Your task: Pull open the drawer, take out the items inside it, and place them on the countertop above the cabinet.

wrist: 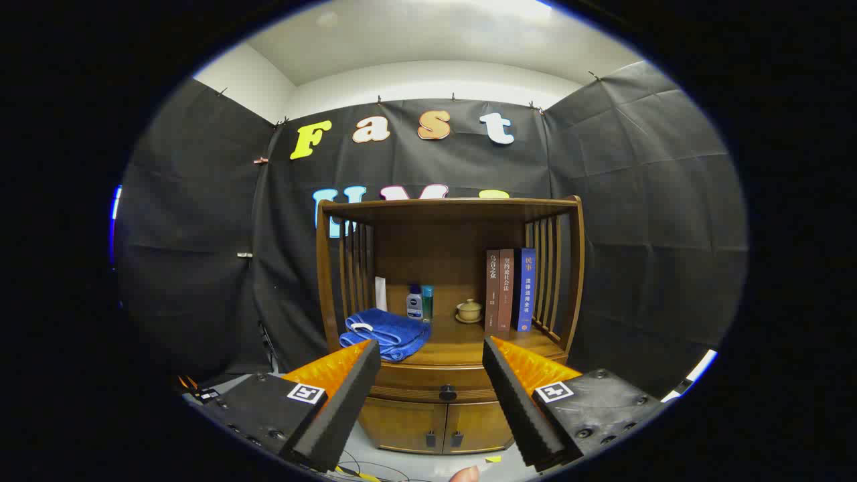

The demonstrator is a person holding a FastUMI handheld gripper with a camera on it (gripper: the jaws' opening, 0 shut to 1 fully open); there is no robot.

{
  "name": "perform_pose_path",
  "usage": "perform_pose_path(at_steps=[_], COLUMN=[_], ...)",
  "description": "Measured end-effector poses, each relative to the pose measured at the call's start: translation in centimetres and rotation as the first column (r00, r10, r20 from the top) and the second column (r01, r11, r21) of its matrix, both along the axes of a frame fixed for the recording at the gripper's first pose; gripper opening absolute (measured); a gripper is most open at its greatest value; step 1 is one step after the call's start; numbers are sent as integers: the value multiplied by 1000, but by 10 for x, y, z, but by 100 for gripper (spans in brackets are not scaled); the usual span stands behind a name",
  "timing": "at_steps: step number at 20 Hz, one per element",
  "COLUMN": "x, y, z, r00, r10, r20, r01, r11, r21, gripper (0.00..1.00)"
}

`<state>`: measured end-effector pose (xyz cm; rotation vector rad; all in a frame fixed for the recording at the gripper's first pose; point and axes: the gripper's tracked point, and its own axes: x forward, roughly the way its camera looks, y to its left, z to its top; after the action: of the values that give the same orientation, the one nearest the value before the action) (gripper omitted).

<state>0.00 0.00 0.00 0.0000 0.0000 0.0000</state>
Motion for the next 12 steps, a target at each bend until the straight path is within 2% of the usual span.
perform_pose_path(at_steps=[12], x=[2], y=[-8], z=[-7], r00=[1000], r10=[-13], r20=[-10], r01=[13], r11=[1000], r21=[7], gripper=[98])
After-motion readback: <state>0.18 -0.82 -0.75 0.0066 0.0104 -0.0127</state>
